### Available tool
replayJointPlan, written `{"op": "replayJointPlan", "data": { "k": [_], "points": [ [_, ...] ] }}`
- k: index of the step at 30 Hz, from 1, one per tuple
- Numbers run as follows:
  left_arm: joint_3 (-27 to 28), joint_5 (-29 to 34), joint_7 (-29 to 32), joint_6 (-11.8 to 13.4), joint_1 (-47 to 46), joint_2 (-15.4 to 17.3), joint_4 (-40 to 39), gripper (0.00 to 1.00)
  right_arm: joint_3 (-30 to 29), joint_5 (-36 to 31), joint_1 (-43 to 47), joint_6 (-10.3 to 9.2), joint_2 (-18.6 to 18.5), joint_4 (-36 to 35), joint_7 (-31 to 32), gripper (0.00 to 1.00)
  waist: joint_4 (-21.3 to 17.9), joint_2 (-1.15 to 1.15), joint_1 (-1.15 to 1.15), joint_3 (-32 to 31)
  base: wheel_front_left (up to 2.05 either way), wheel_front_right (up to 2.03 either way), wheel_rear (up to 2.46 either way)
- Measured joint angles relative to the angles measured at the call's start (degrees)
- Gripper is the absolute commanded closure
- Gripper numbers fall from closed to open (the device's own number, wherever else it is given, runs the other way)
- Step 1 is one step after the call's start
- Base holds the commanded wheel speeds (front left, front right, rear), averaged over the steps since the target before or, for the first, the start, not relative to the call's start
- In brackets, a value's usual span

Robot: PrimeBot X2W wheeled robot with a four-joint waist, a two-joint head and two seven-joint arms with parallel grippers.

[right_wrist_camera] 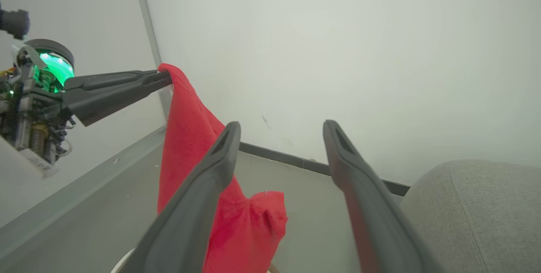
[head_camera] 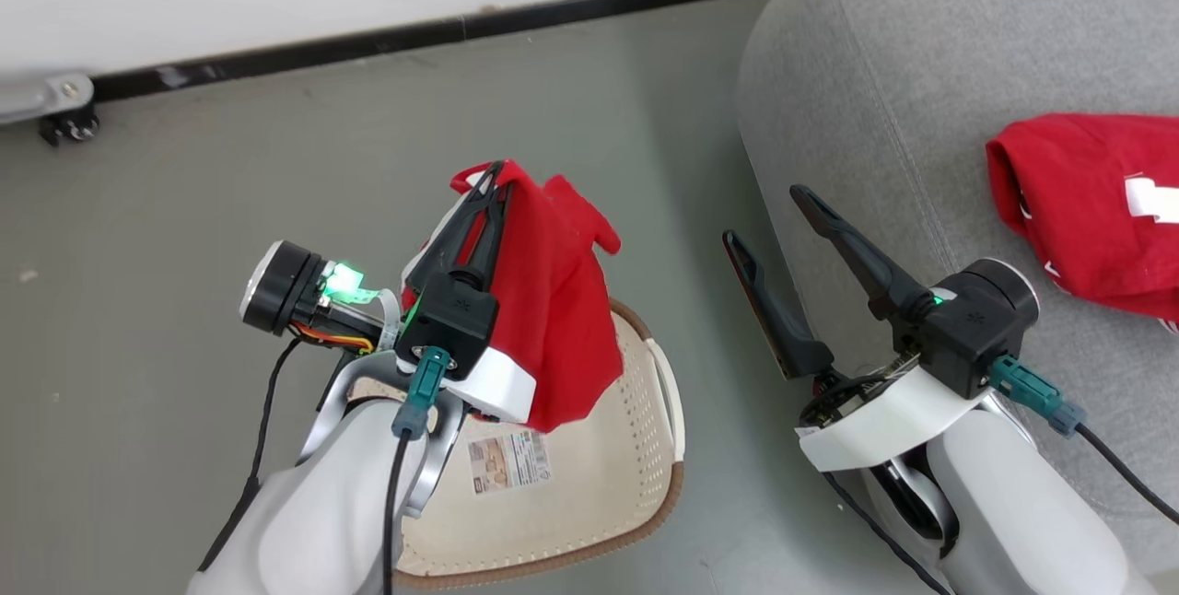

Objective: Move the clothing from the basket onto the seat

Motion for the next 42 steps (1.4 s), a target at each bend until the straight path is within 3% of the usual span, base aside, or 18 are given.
{"op": "replayJointPlan", "data": {
  "k": [22,42],
  "points": [
    [-0.8,-2.5,-0.4,-8.2,-0.9,4.2,-14.5,1.0,4.7,6.4,4.7,0.0,-6.3,-1.3,4.6,0.0,4.3,0.0,0.0,-11.5,0.0,0.0,0.0],
    [2.8,-7.5,0.4,-12.4,-3.7,6.8,-18.4,1.0,10.1,11.8,9.5,0.0,-10.3,-6.3,9.5,0.0,5.2,0.0,0.0,-17.7,0.0,0.0,0.0]
  ]
}}
